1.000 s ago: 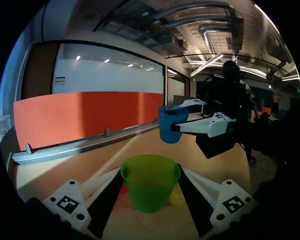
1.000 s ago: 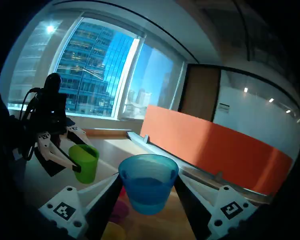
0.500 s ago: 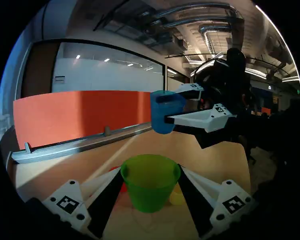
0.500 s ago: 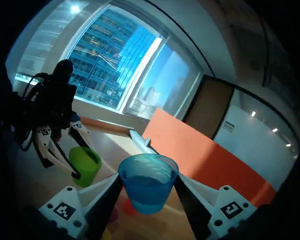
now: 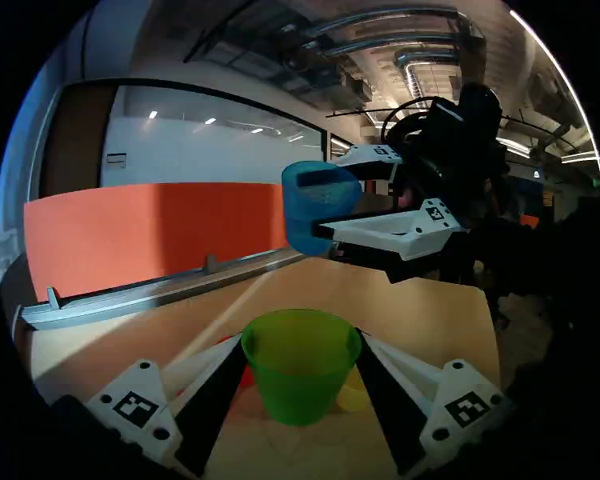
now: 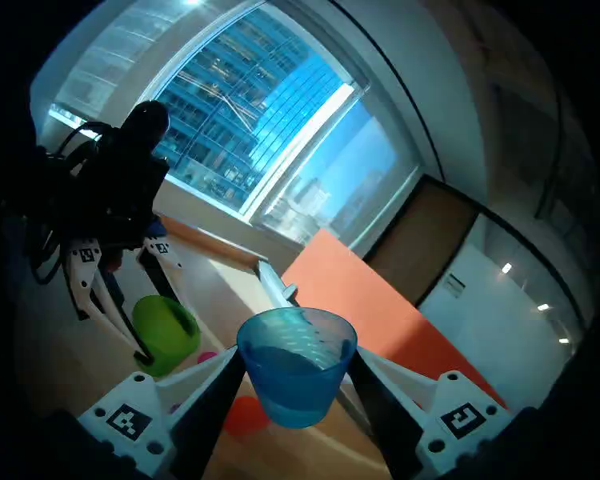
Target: Pour water
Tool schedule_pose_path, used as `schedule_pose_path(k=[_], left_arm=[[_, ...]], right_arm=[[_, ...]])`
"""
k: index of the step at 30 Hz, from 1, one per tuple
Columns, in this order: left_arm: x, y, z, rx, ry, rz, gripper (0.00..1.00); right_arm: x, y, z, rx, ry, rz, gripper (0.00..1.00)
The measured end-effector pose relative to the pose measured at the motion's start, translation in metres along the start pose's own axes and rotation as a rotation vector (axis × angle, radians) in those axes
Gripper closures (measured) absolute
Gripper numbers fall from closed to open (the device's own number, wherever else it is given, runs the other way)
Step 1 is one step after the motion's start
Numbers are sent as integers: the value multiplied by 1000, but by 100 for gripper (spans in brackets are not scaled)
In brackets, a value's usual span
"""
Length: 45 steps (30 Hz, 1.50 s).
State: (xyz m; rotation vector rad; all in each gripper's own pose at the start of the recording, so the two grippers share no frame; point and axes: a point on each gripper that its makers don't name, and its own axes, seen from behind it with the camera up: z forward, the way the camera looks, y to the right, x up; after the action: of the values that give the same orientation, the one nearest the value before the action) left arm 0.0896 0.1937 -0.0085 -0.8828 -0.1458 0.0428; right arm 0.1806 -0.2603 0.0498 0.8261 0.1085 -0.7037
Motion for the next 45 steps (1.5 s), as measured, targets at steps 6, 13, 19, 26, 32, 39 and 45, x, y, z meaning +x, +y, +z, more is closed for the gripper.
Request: schedule_pose_path(k=[6,13,19,26,32,39,45], left_arm=[[2,2,3,-5,0,4,11],[5,4,4,-9,4,1,11],[6,5,5,-12,4,4,11],[7,7,6,-17,7,5,11],[9,7,7,-18,12,-2,11],[10,9,6,-21,15,-3,11],[11,9,6,-22,20,-6,11]], right_arm=[[6,3,7,2,-1,-78,11],[14,7,15,-1,-1,-160,11],[19,9,21,-4,0,-225,11],[23,13,27,-12,-1,-306,11],[29,16,29,-22,4,-364,11],[38,19,29,-28,15,-409,11],[41,27,31,-45,13,-446,11]])
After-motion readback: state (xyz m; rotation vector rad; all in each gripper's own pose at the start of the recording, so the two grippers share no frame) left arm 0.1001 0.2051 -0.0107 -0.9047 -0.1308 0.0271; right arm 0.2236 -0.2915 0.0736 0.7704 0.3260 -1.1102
